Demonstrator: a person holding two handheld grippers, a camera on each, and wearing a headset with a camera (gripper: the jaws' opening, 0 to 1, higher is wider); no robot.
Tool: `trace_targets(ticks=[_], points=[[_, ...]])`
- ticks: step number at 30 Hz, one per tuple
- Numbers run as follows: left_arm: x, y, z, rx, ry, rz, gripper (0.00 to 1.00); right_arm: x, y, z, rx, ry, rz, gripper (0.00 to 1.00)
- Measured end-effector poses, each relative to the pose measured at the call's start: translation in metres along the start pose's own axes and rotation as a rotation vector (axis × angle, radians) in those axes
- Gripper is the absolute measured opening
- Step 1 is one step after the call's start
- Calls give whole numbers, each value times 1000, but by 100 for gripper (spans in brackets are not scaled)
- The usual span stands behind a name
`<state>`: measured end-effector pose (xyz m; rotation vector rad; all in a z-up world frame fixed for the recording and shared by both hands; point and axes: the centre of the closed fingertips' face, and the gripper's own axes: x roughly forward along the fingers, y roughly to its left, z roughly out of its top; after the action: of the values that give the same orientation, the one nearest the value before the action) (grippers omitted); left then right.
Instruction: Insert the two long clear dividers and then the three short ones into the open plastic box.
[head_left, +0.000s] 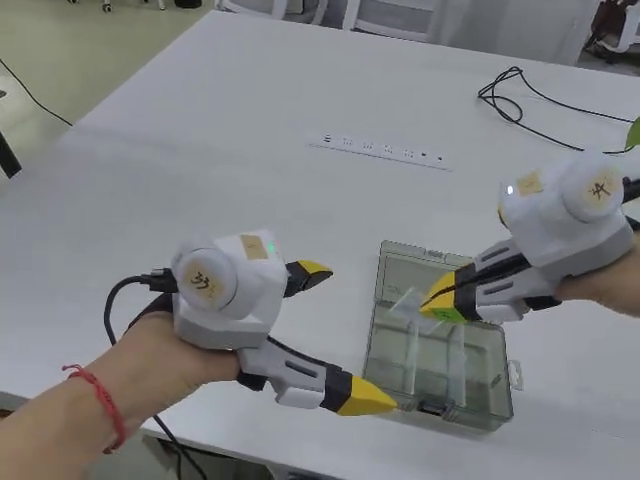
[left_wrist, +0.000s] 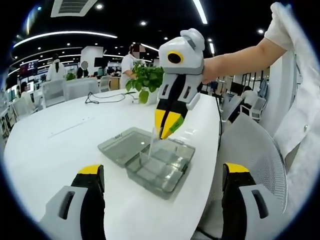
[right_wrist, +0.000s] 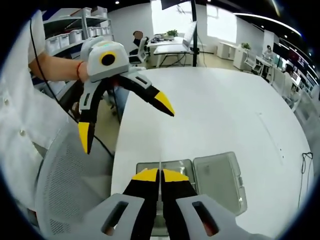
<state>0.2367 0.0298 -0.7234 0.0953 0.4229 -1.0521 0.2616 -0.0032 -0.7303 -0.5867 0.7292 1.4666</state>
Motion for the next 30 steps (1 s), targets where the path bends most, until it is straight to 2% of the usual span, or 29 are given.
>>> trace_targets(ticks=[4,6,11,17,21,30], points=[[0,1,1,-9,-11,8,100,10,-3,-8,6,10,-2,3],[-1,1,2,-18,-16,10,100,16,-10,-16,19,8,-5,3],[-2,1,2,-19,-20,14,100,21,-15,-23,28,14,-5,2],[-2,0,0,-33,-23,17,100,21,-12,-21,43,9,-3,2],[-2,0,-1,-32,-20,15,100,21,-18,-23,42,4,-8,2],[-2,1,0,-33,-26,19,100,21,-15,-19,44,-8,-5,2]])
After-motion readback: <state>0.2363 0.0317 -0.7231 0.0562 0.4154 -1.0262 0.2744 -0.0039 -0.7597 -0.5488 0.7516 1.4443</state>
